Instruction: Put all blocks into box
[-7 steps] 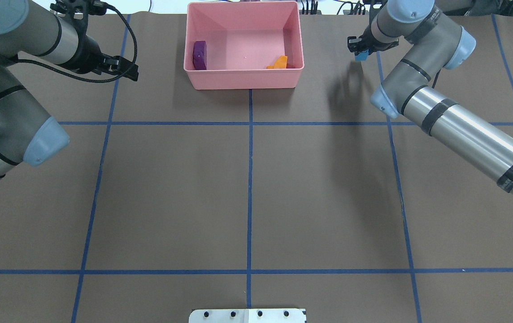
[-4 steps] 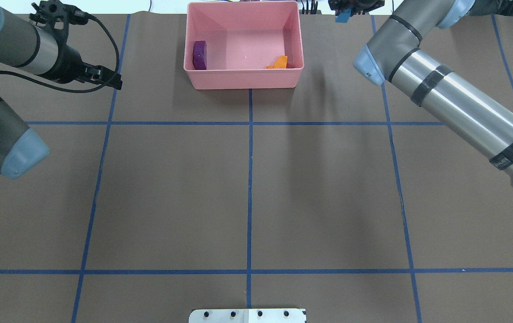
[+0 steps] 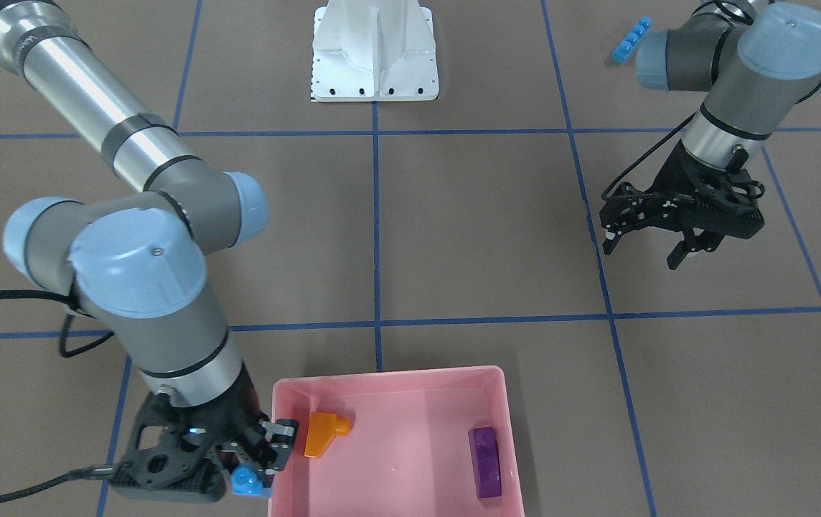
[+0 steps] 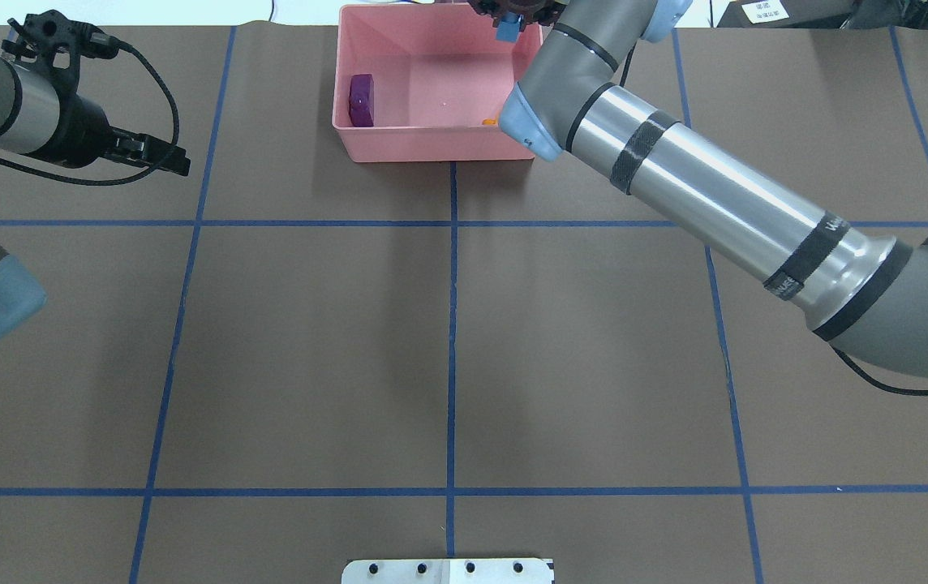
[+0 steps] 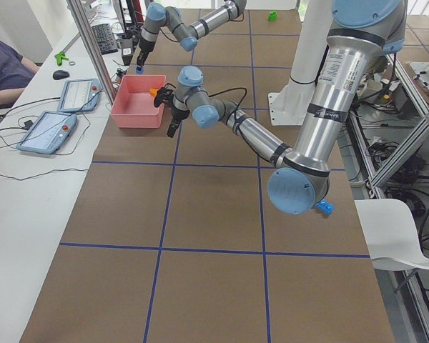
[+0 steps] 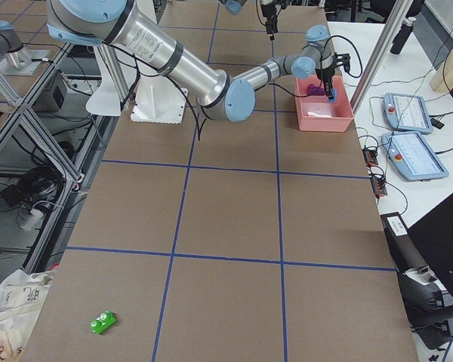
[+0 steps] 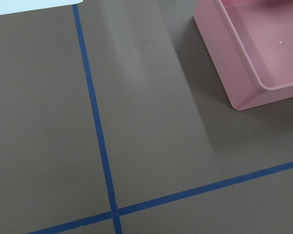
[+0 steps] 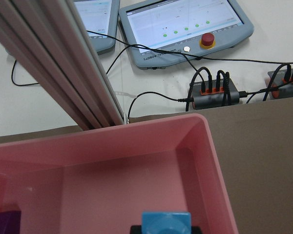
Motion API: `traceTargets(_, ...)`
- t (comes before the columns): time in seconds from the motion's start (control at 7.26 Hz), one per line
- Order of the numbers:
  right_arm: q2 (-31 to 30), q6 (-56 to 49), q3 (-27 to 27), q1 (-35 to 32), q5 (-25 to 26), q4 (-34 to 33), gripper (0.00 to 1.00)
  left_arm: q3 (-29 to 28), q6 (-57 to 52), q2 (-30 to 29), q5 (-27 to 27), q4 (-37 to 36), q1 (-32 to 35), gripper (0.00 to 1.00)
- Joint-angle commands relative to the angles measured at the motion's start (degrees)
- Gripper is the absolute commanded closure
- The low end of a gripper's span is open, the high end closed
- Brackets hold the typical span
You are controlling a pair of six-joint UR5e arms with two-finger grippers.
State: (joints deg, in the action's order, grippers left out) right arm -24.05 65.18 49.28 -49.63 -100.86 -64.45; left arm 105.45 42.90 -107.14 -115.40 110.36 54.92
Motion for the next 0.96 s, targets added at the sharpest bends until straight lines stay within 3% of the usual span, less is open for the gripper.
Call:
traceTargets(0.0, 0.4, 0.3, -1.5, 2.0, 2.8, -0.5, 0.02, 0.1, 0.1, 0.2, 0.1, -0.1, 0.0, 0.00)
traceTargets(0.28, -0.1, -0.8, 2.7, 1.0, 2.2, -7.2, 0.01, 0.3, 0.2, 1.8, 0.1, -0.1, -0.2, 0.00)
traceTargets(0.41, -1.5, -4.4, 8.4, 0.1, 0.0, -13.8, 0.01, 1.8, 0.3, 4.1, -0.1, 0.0, -0.1, 0.00)
traceTargets(0.55, -6.5, -8.6, 16.6, -1.7, -4.2, -17.7, 0.01, 6.6, 0.3, 11.1, 0.2, 0.1, -0.1, 0.00)
traceTargets(0.83, -19.7, -12.9, 30.9, -6.2, -11.3, -18.2, 0.01, 16.6, 0.1, 24.0, 0.2, 0.2, -0.1, 0.00)
